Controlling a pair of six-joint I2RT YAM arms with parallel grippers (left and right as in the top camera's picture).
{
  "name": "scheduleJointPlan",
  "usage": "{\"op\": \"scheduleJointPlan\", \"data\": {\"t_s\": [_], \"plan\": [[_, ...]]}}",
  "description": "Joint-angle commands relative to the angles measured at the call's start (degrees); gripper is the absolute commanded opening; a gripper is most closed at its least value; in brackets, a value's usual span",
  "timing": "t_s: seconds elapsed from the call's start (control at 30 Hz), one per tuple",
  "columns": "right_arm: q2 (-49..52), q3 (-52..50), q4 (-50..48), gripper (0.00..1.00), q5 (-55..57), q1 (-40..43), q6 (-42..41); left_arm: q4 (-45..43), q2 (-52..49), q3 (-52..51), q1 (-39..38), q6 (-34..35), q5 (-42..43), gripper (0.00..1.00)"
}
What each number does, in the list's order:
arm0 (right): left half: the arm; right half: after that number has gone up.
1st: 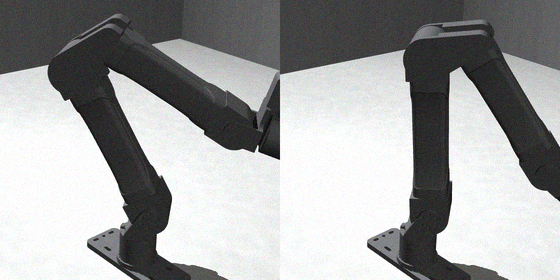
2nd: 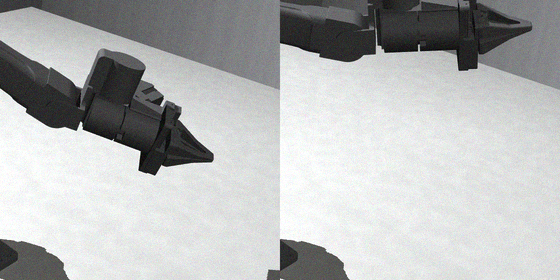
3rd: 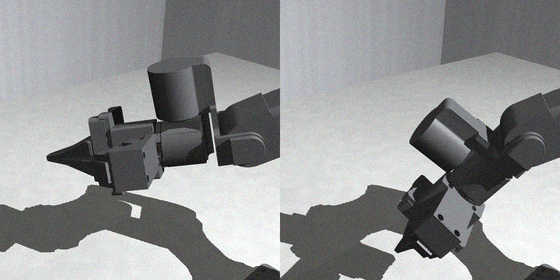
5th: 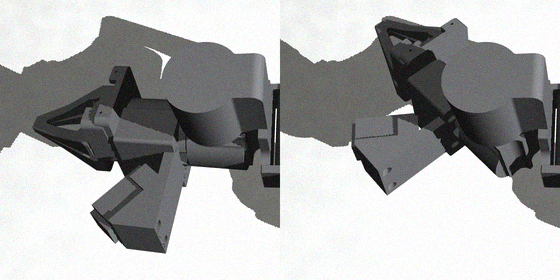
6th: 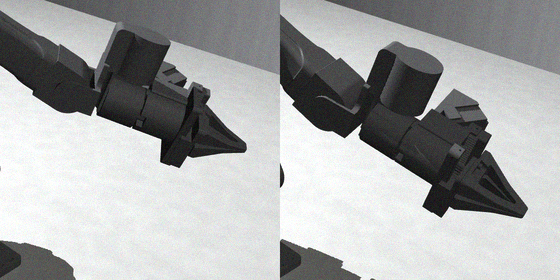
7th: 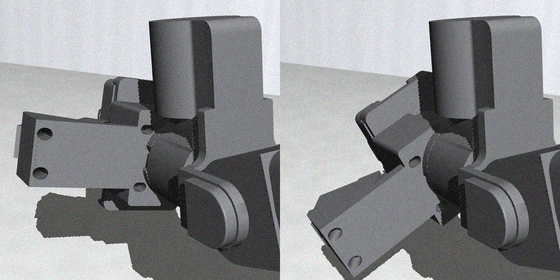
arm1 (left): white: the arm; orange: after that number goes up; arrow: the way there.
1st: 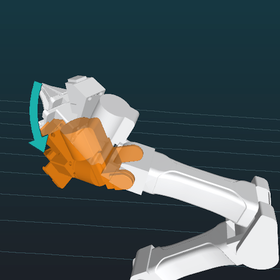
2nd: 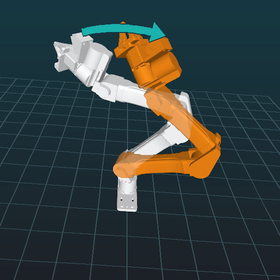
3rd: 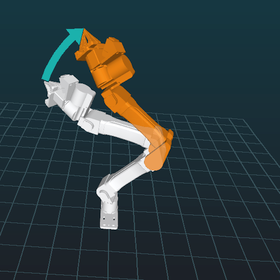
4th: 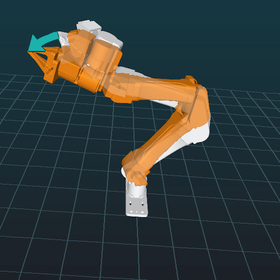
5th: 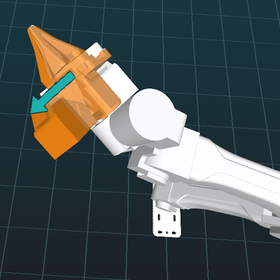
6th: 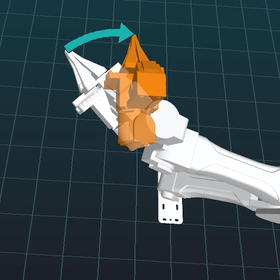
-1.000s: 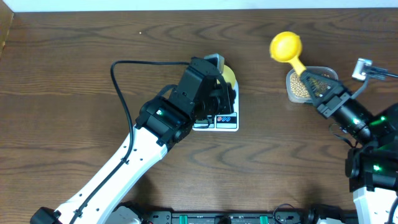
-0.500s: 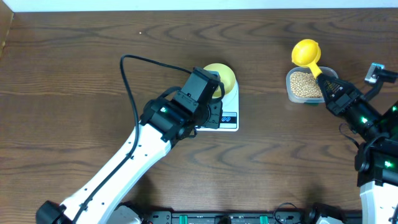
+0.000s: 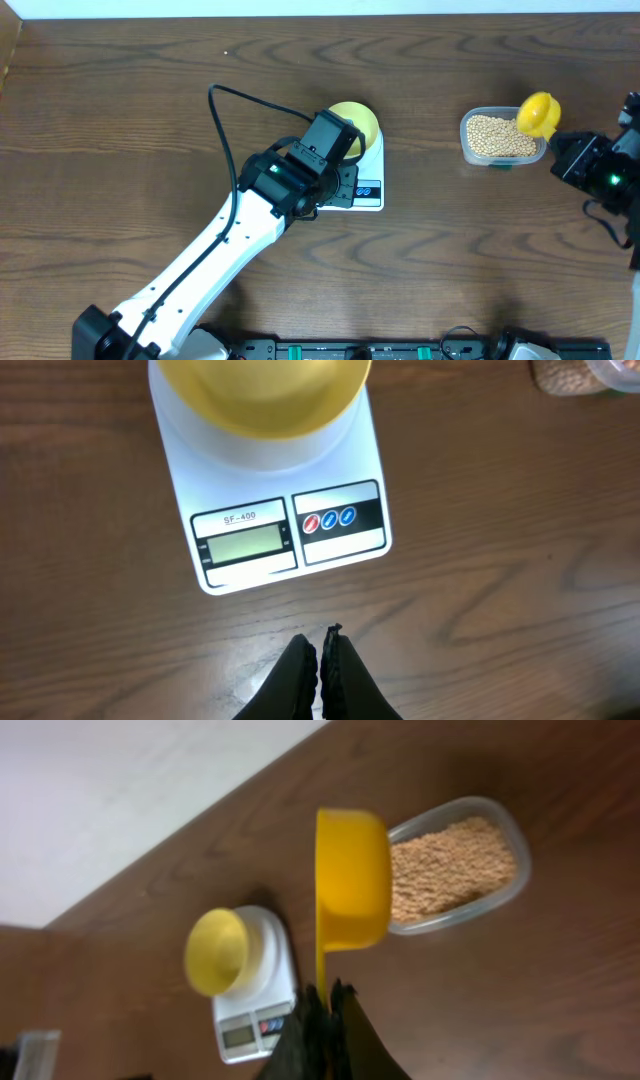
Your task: Scoop item into bowl and weigh 50g on scale
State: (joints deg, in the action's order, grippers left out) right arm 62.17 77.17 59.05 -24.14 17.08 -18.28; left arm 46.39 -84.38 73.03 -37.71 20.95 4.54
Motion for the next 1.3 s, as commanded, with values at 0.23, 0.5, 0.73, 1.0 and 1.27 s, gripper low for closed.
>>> {"op": "scheduleJointPlan", "data": {"t_s": [0.23, 0.5, 0.73, 1.0, 1.27], "plan": [[4.1, 2.3, 4.3, 0.01, 1.1, 0.1, 5.7, 1.7, -7.3, -0.1, 0.0, 0.7, 2.4, 0.08], [4.7, 0.3, 3.7, 0.01, 4.3, 0.1, 5.7, 1.3, -7.6, -0.1, 0.0, 0.7, 5.1, 0.08], [5.6, 0.1, 3.5, 0.01, 4.3, 0.1, 5.7, 1.2, -11.5, -1.2, 0.0, 0.7, 5.3, 0.07], [5.7, 0.1, 3.6, 0.01, 4.4, 0.1, 5.7, -7.5, -17.2, -2.6, 0.0, -1.9, 5.3, 0.08], [5.7, 0.1, 3.7, 0.01, 4.6, 0.1, 5.7, -7.4, -14.7, -4.3, 0.0, -2.1, 5.3, 0.07]]}}
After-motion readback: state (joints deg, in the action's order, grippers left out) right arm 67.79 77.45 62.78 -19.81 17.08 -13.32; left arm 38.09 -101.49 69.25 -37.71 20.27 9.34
